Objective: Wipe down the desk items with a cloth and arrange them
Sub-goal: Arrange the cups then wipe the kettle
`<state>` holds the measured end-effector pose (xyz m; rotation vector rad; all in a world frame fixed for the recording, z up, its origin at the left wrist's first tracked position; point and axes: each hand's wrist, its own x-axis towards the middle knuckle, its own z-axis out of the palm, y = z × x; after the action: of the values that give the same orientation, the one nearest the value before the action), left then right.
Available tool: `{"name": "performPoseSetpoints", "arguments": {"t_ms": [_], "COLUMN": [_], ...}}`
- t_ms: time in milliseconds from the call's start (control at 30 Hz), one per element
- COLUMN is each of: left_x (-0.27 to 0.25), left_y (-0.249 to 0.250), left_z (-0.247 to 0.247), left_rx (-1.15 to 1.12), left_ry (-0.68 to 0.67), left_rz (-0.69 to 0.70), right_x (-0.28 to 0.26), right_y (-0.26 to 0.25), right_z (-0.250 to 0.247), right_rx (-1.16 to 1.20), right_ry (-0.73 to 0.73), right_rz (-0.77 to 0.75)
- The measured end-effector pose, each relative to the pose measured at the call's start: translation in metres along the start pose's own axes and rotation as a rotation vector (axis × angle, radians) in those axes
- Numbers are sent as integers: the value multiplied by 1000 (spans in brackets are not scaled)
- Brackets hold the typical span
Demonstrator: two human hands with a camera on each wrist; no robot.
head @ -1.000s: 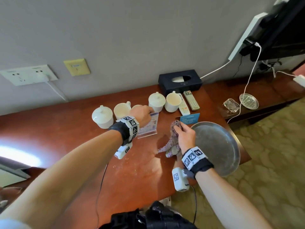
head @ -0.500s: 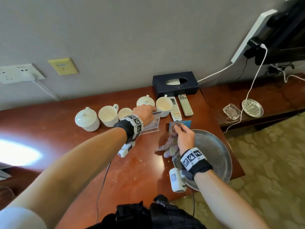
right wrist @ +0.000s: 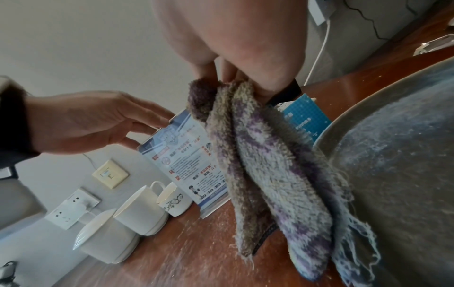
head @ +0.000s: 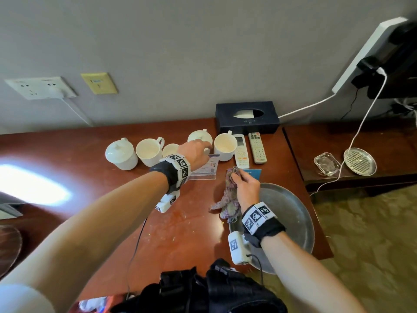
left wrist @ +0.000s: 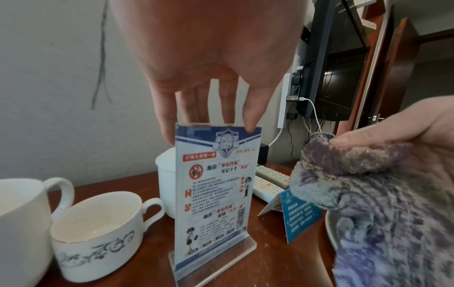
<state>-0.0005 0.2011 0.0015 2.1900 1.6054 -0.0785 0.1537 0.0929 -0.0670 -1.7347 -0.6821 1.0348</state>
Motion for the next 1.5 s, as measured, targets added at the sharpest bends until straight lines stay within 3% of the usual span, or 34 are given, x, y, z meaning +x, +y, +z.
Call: {"name": "performPoseSetpoints", "arguments": {"t_ms": [233,467,1067,1500], "left_x": [-22,-80,-277,-393], "left_y": [-24,-83,-286,-370], "left_z": [-7,-6,-2,-17], "left_rx": [-68,-141,-225,-228], "left_ry": [52,128,250,496], "left_rz": [-26,-107,-269,-311], "right_x": [-19,-56,-202,-276], "right_y": [-6,-11,5,35], "right_z": [13,50,240,347], "right_rx": [-2,-1,-19,-46], "right_ry": [-50,-105,-319,-560], "right_rz": [-49,-78,-105,-105]}}
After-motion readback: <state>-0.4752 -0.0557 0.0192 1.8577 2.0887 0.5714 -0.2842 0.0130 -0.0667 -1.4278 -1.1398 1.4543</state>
